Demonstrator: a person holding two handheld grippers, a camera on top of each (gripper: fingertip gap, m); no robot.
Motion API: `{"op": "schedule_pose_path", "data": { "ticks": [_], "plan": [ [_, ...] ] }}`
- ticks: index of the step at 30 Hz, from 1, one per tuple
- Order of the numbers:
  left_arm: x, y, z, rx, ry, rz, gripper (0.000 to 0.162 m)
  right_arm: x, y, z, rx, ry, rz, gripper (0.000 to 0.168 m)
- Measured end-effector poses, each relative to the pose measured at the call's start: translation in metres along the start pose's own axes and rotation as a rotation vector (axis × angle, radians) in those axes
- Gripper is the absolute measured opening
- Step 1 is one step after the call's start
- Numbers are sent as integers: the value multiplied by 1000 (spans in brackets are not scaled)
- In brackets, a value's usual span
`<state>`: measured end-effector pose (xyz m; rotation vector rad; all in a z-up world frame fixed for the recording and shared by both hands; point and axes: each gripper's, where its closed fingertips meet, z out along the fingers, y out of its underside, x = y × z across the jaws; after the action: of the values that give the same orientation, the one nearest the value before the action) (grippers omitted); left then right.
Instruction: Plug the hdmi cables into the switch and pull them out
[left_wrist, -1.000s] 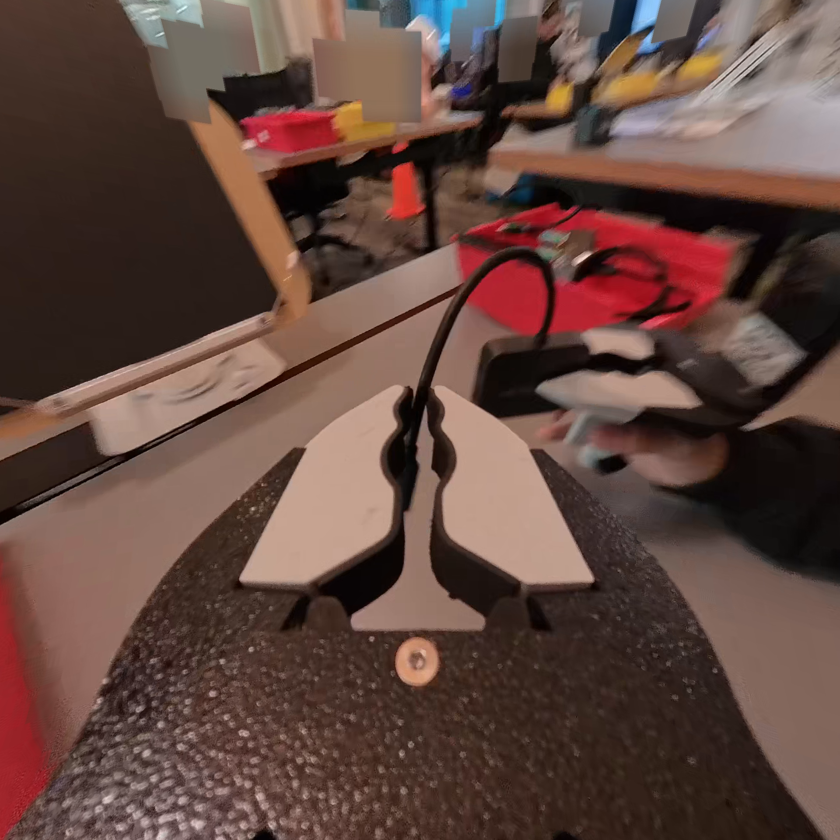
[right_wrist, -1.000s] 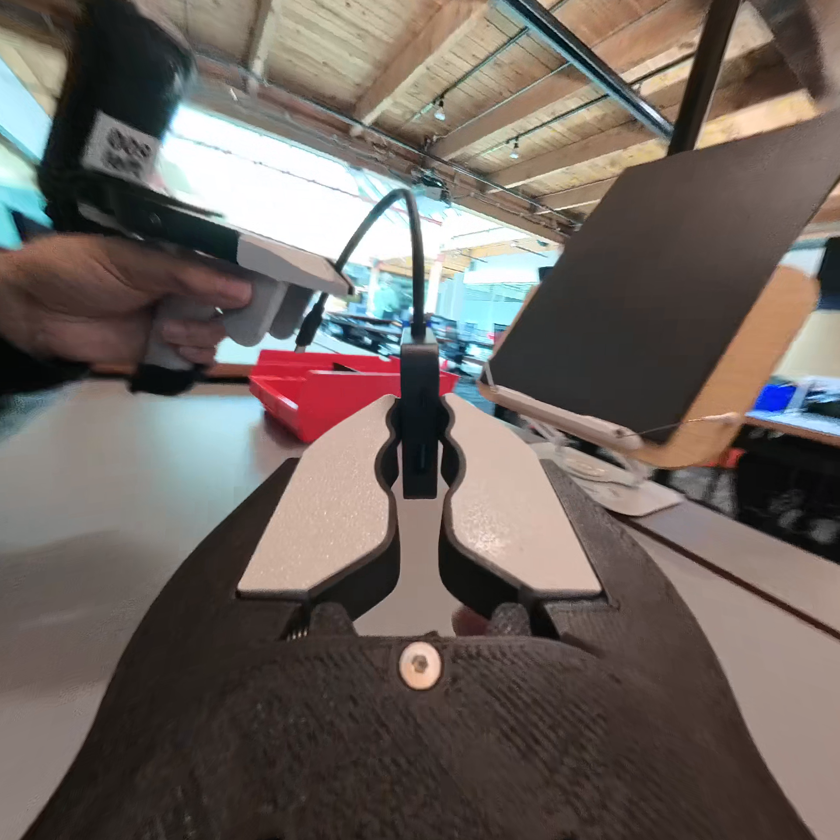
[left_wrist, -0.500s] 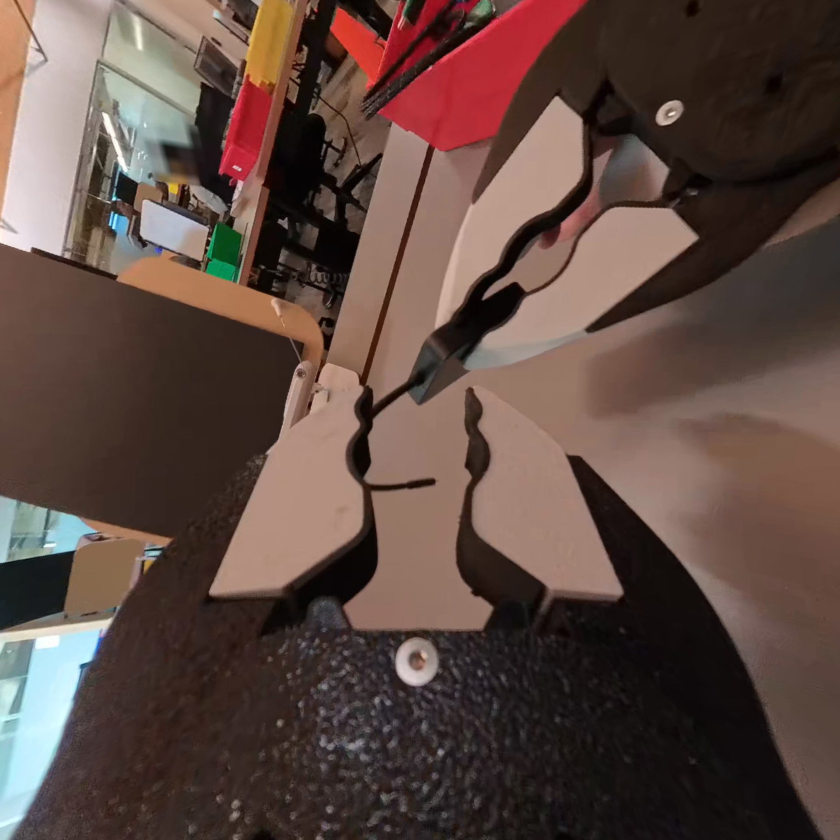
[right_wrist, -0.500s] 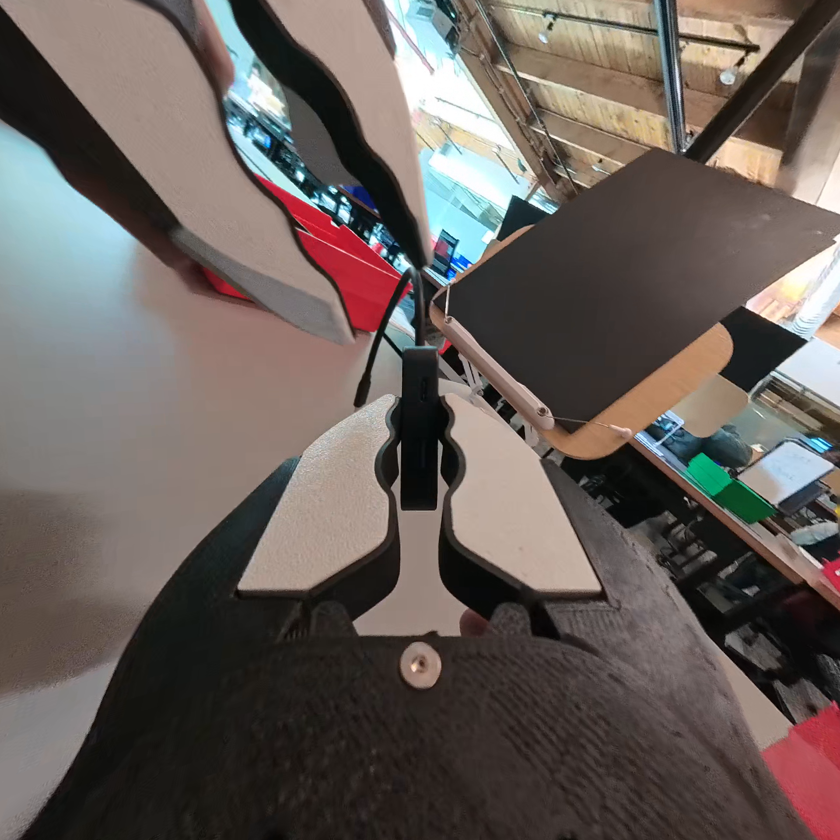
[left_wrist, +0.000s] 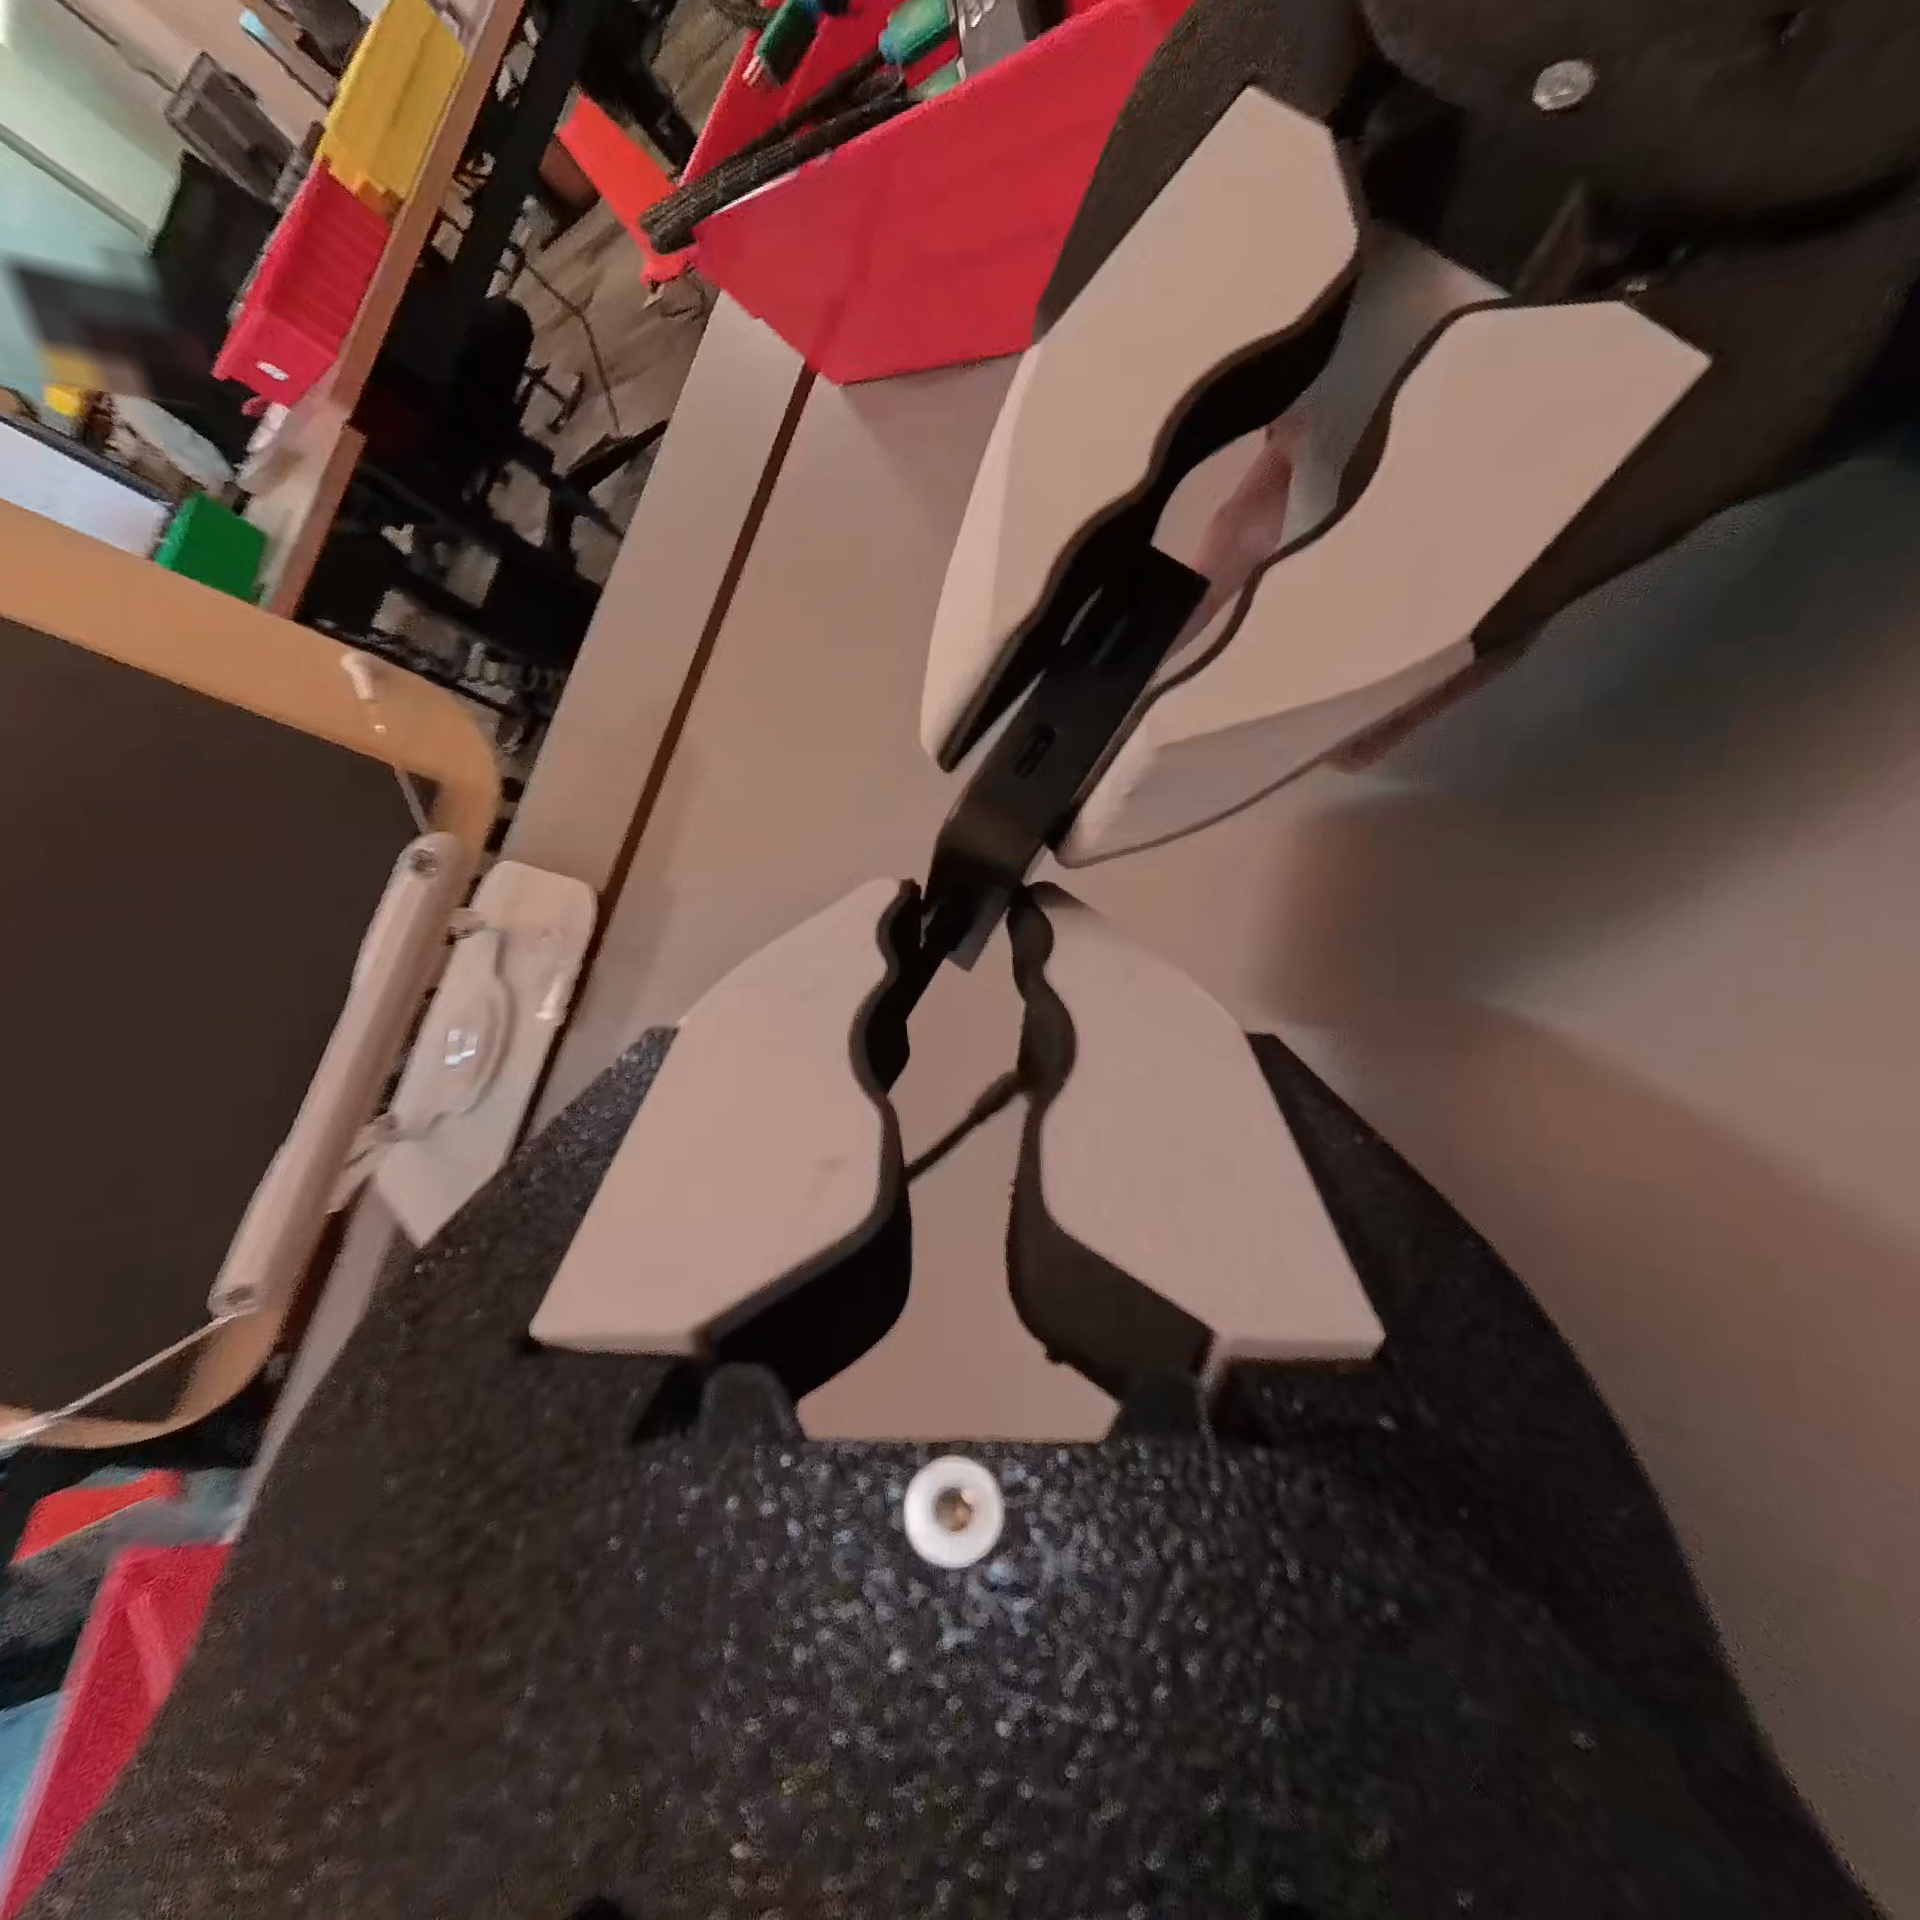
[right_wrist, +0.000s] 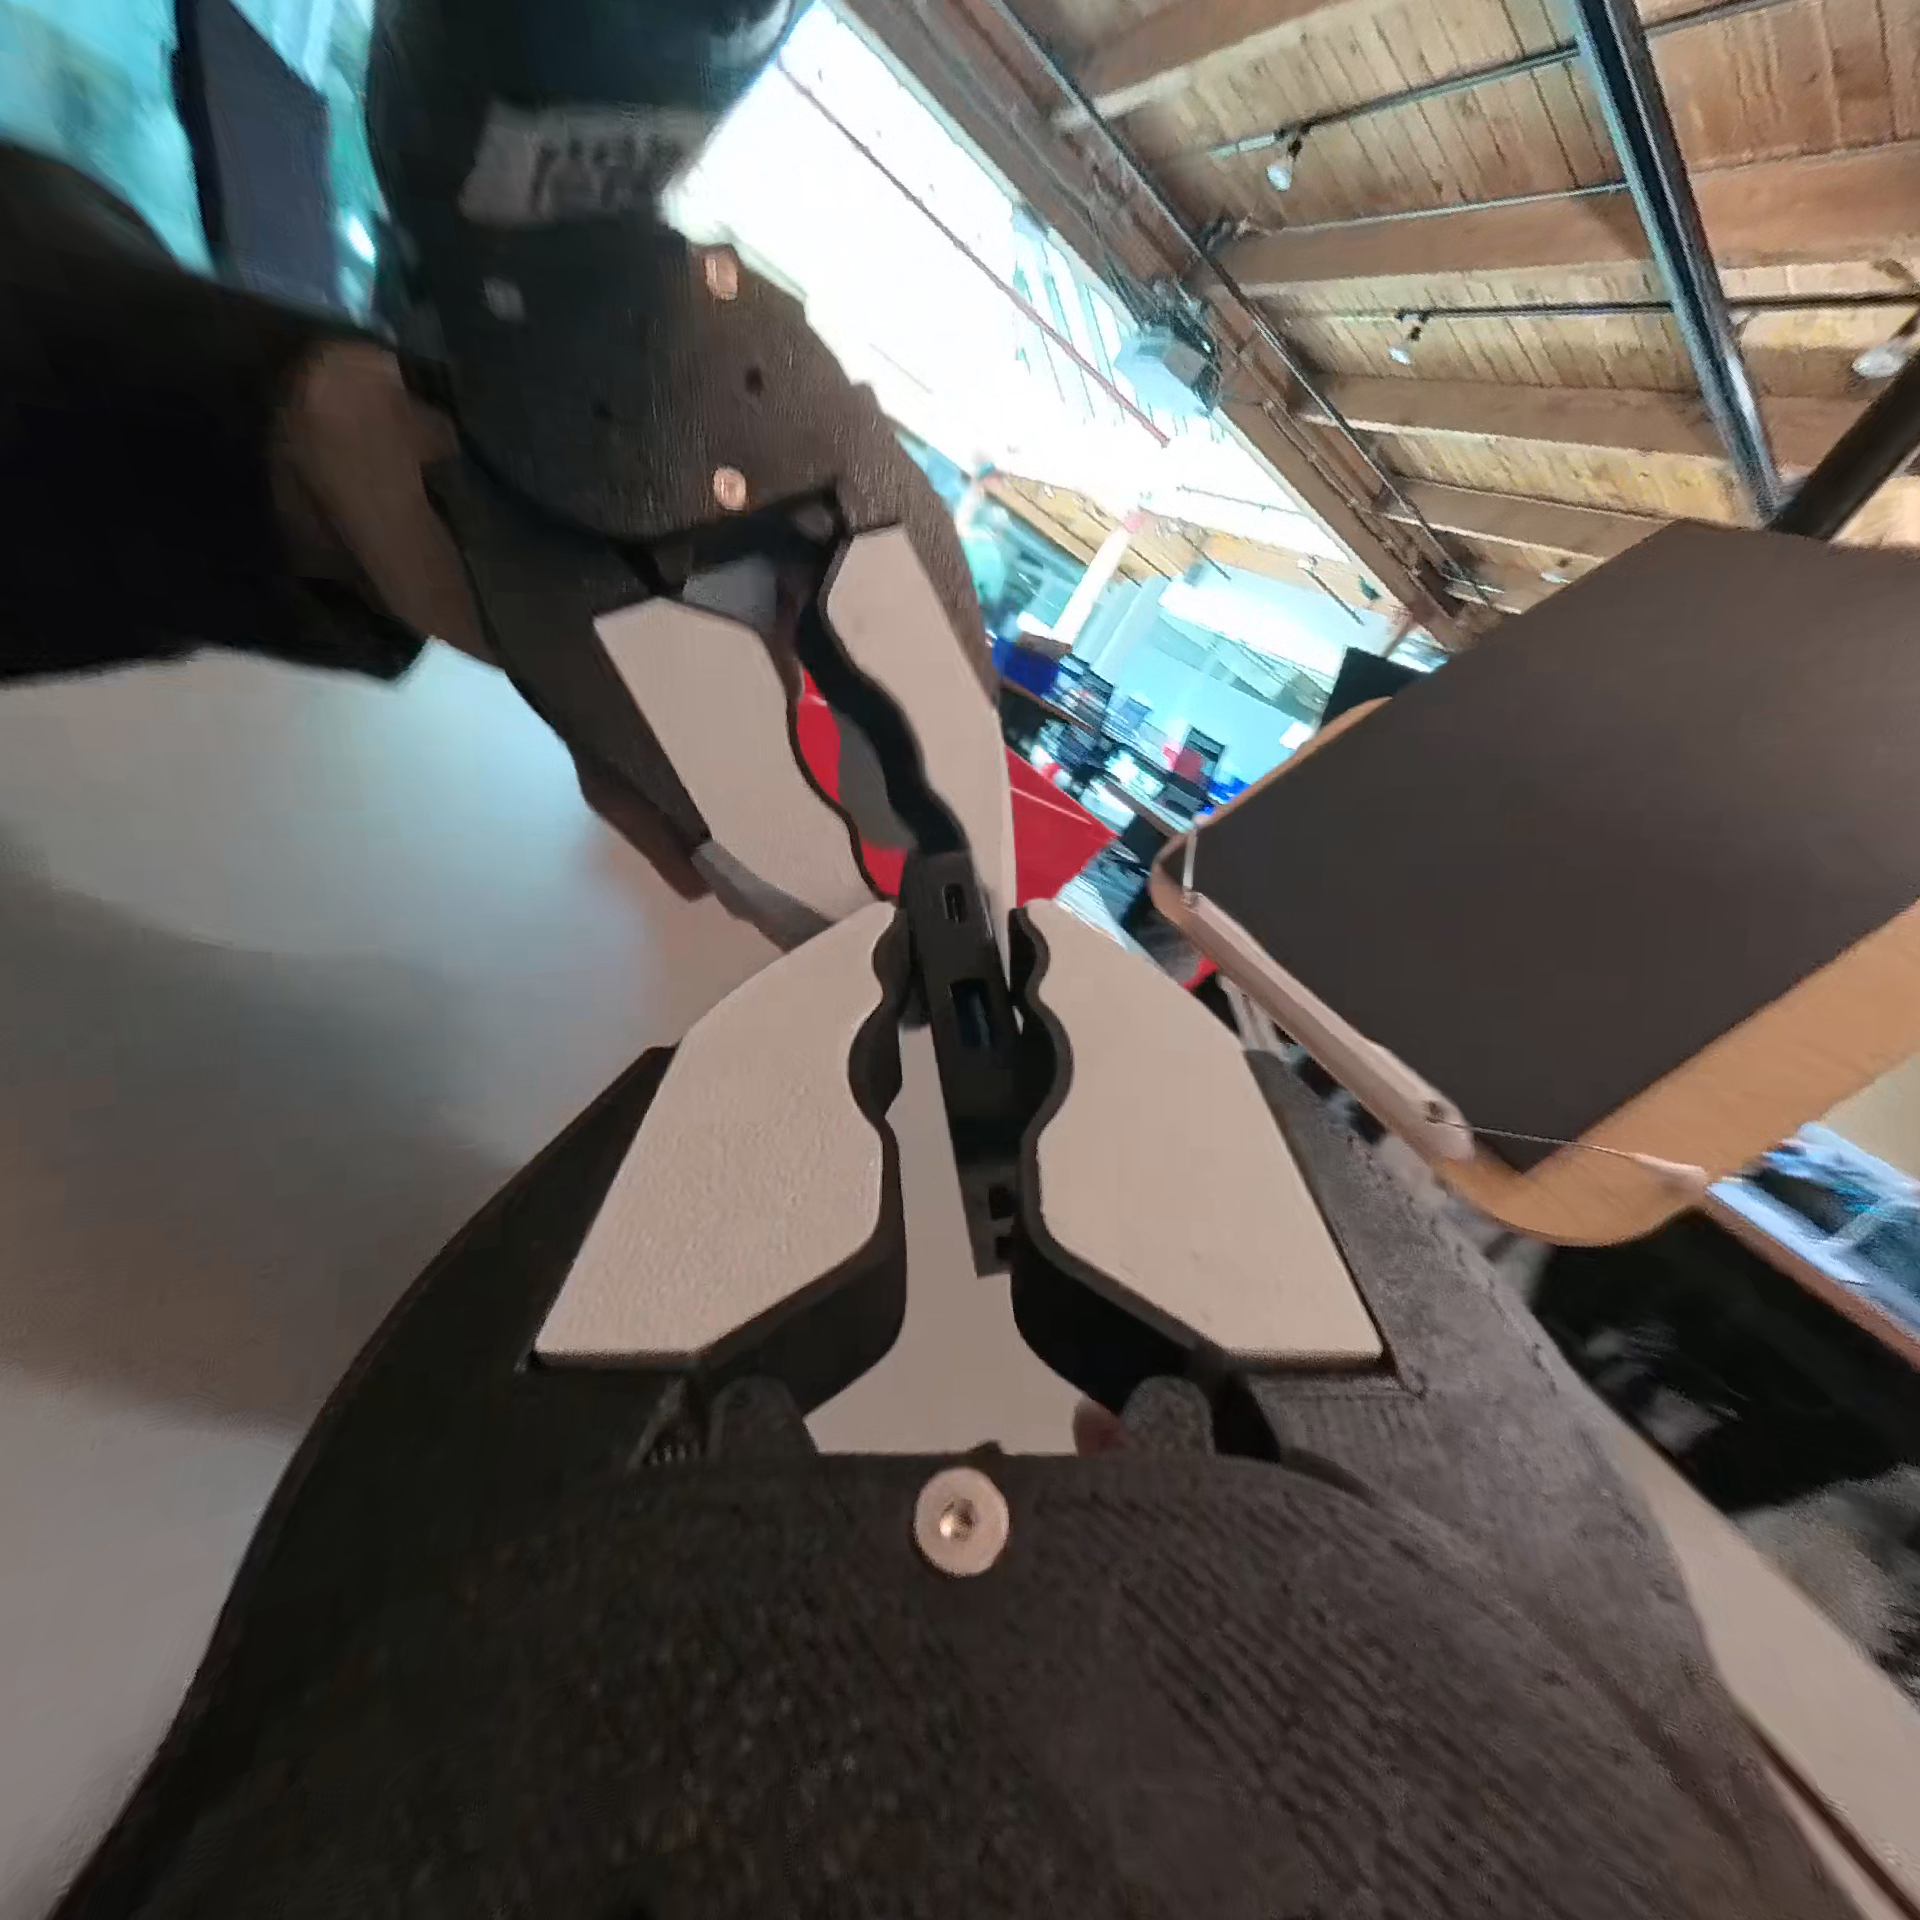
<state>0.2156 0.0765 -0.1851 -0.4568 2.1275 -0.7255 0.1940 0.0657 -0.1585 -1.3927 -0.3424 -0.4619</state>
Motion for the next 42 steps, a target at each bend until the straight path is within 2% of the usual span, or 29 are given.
{"op": "schedule_pose_path", "data": {
  "ticks": [1, 5, 8, 12, 18, 22, 26, 29, 32, 35, 37, 38, 42],
  "plan": [
    [2, 0, 0, 25, 14, -29, 16, 0, -3, -1, 31, -12, 48, 20],
    [-2, -6, -6, 153, 3, -116, 15, 13, -18, -11, 171, 8, 203, 28],
    [-9, -14, -15, 272, -1, -161, 15, 18, -19, -18, 218, -39, 299, 29],
    [-10, -15, -21, 303, -5, -138, 15, 25, -26, -27, 309, -64, 422, 31],
    [-8, -26, -31, 397, 19, -190, 15, 21, -24, -24, 295, -71, 419, 34],
    [-8, -33, -34, 454, 109, -425, 15, 21, -27, -23, 317, -60, 430, 35],
    [-2, -41, -34, 506, 305, -742, 15, 36, -32, -30, 382, -5, 492, 30],
    [3, -43, -29, 487, 403, -916, 15, 35, -32, -31, 388, -47, 534, 17],
    [7, -43, -27, 494, 457, -965, 15, 34, -33, -33, 386, -115, 596, 16],
    [5, -39, -25, 492, 445, -974, 16, 32, -29, -30, 341, -145, 629, 15],
    [-3, -38, -26, 523, 393, -966, 31, 32, -24, -26, 318, -144, 675, 14],
    [-6, -38, -27, 537, 379, -960, 34, 32, -22, -25, 308, -143, 691, 14],
    [-8, -35, -24, 529, 353, -922, 23, 33, -22, -24, 320, -154, 743, 14]
  ]
}}
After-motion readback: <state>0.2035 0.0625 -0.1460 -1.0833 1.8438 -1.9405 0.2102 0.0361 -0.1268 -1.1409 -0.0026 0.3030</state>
